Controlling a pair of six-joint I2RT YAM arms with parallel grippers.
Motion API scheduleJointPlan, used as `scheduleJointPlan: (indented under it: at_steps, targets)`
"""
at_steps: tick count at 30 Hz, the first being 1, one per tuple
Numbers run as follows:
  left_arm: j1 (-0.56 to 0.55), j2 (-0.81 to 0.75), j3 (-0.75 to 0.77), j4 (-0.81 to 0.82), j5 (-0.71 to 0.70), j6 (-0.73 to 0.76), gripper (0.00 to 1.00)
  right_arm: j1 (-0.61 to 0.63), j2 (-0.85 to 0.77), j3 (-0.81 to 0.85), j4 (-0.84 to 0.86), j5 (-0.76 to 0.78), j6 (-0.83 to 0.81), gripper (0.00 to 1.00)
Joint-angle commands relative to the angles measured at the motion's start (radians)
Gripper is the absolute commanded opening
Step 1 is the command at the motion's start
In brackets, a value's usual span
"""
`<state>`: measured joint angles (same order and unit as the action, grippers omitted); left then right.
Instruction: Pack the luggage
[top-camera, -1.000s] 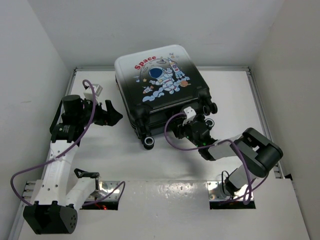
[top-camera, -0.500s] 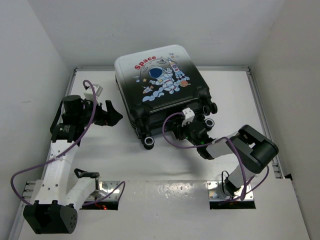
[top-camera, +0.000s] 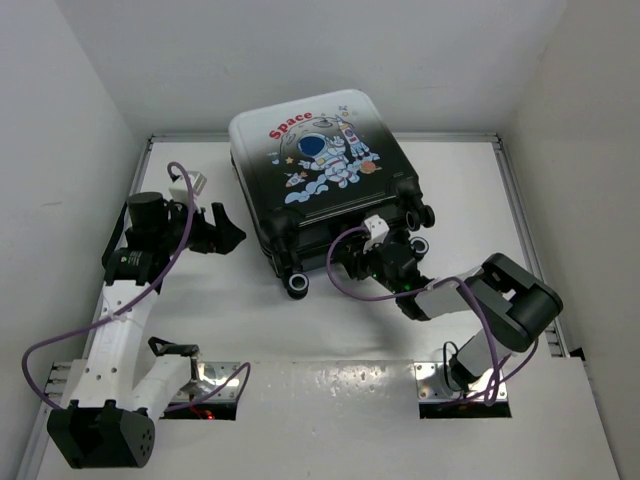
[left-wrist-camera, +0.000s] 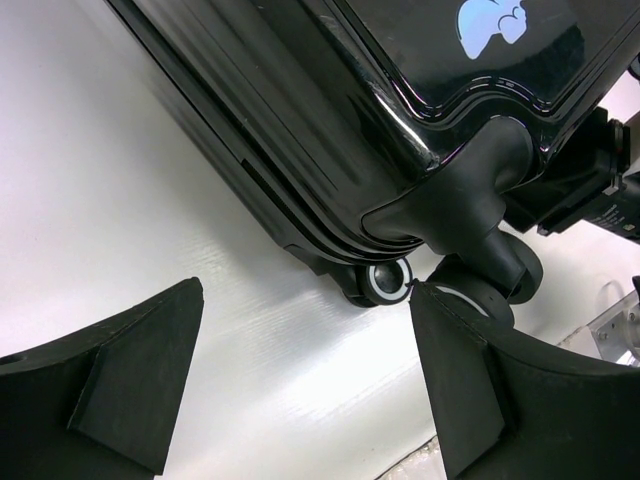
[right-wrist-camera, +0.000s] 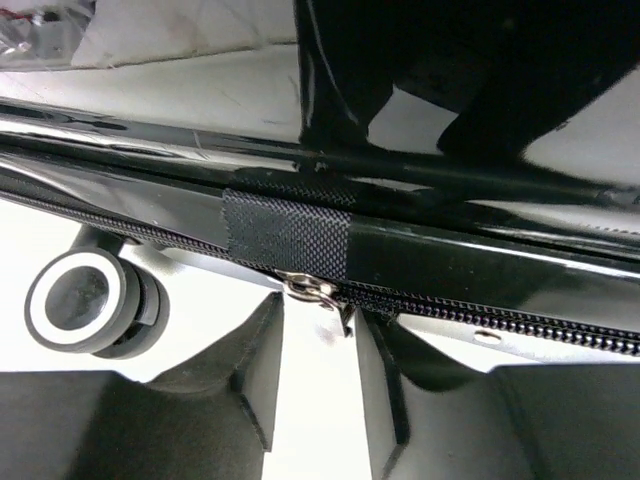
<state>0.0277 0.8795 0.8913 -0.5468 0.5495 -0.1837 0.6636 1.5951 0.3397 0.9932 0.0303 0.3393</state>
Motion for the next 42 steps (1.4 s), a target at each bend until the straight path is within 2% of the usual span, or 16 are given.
scheduleJointPlan:
  at_steps: [1, 3, 4, 6, 11, 22, 23, 25, 27, 31, 35, 42]
  targets:
    - [-0.006, -0.024, -0.009, 0.021, -0.002, 0.009, 0.88, 0.001, -0.038, 0.012, 0.122, 0.011, -0.025, 0.3]
    - [-0.006, -0.024, -0.009, 0.021, -0.002, 0.009, 0.88, -0.002, -0.034, 0.012, 0.114, 0.008, -0.025, 0.21]
    - [-0.006, -0.024, -0.009, 0.021, -0.002, 0.009, 0.88, 0.001, -0.035, 0.015, 0.113, 0.01, -0.025, 0.09]
    - [-0.006, -0.024, -0.009, 0.021, -0.002, 0.0, 0.88, -0.002, -0.035, 0.013, 0.107, 0.019, -0.029, 0.0]
    - [-0.006, -0.024, 0.018, 0.004, 0.064, 0.0, 0.87, -0.021, -0.044, -0.005, 0.087, 0.042, -0.02, 0.0]
    - [-0.189, 0.094, 0.276, -0.36, 0.061, 0.078, 0.84, -0.03, -0.155, -0.079, 0.004, 0.028, -0.046, 0.0]
    - [-0.224, 0.126, 0.29, -0.379, 0.049, 0.078, 0.89, -0.027, -0.164, -0.077, -0.01, 0.026, -0.062, 0.0]
    - [-0.251, 0.165, 0.333, -0.433, 0.02, 0.053, 0.9, -0.016, -0.179, -0.067, -0.071, 0.061, -0.098, 0.0]
    - [-0.287, 0.219, 0.36, -0.459, 0.03, 0.017, 0.96, -0.009, -0.185, -0.042, -0.128, 0.089, -0.109, 0.0]
    - [-0.373, 0.303, 0.435, -0.508, -0.133, -0.072, 1.0, 0.028, -0.231, -0.03, -0.217, 0.189, -0.14, 0.0]
    - [-0.469, 0.338, 0.492, -0.509, -0.201, -0.137, 1.0, 0.063, -0.28, -0.01, -0.303, 0.284, -0.14, 0.0]
    - [-0.551, 0.406, 0.494, -0.476, -0.414, -0.29, 1.0, 0.11, -0.274, 0.051, -0.438, 0.367, -0.117, 0.0]
